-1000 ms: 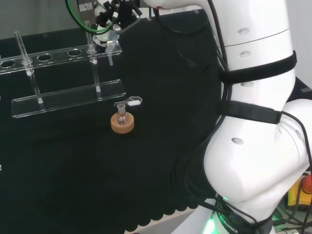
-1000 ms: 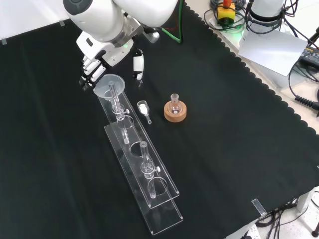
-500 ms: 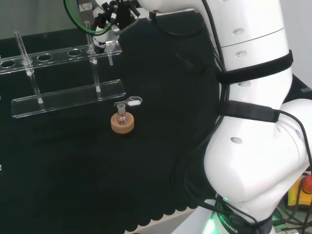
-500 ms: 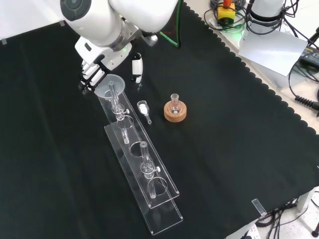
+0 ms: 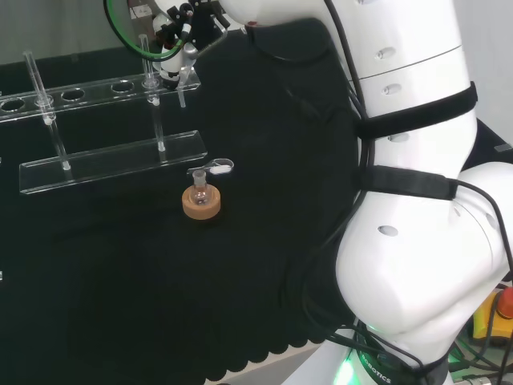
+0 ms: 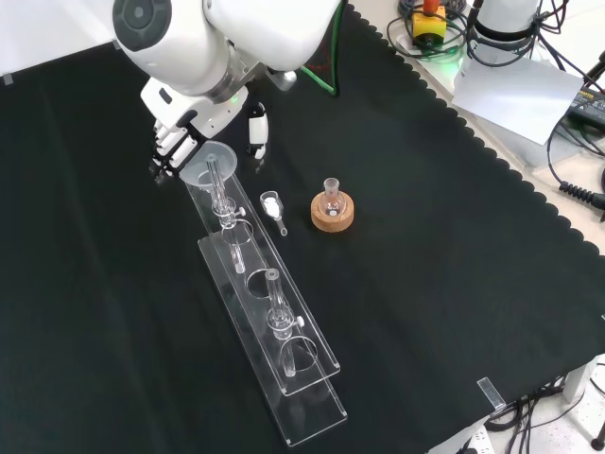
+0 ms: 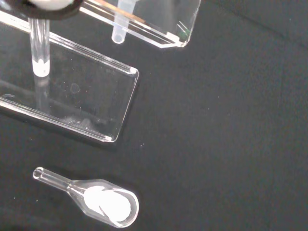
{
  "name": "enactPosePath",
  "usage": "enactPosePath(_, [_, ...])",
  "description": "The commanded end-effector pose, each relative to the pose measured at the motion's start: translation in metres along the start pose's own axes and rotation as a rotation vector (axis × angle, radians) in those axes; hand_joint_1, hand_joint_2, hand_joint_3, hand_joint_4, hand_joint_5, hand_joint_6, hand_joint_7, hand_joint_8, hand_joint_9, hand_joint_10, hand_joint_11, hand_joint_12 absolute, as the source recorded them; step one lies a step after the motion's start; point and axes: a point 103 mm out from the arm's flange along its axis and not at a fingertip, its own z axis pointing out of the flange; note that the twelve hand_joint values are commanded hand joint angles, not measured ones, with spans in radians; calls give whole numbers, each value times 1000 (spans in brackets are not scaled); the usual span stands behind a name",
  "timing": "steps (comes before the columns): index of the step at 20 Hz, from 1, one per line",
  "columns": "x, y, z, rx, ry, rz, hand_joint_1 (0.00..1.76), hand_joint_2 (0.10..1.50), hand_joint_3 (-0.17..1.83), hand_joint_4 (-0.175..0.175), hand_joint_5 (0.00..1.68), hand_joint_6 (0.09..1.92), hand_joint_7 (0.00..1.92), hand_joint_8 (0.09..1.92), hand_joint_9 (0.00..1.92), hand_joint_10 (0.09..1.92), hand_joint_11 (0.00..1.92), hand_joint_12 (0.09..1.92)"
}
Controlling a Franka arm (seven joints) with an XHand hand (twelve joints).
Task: Pick up the funnel from the transparent funnel stand.
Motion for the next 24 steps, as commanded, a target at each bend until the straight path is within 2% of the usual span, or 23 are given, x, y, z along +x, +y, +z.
enactPosePath(1, [0,3,0,0,-7,2,752,653,505,-43,127,87,1,711,314,820,523,1383])
enactPosePath(7, [0,7,1,7,-8,-15,769,637,568,-44,162,87,39,740,374,800,544,1371])
enactPosePath(18, [1,13,6,40,-29,-3,772,626,597,-42,185,87,51,735,396,780,550,1362])
enactPosePath(24, [-1,10,4,25,-41,0,772,623,608,-41,237,87,83,738,440,756,545,1364])
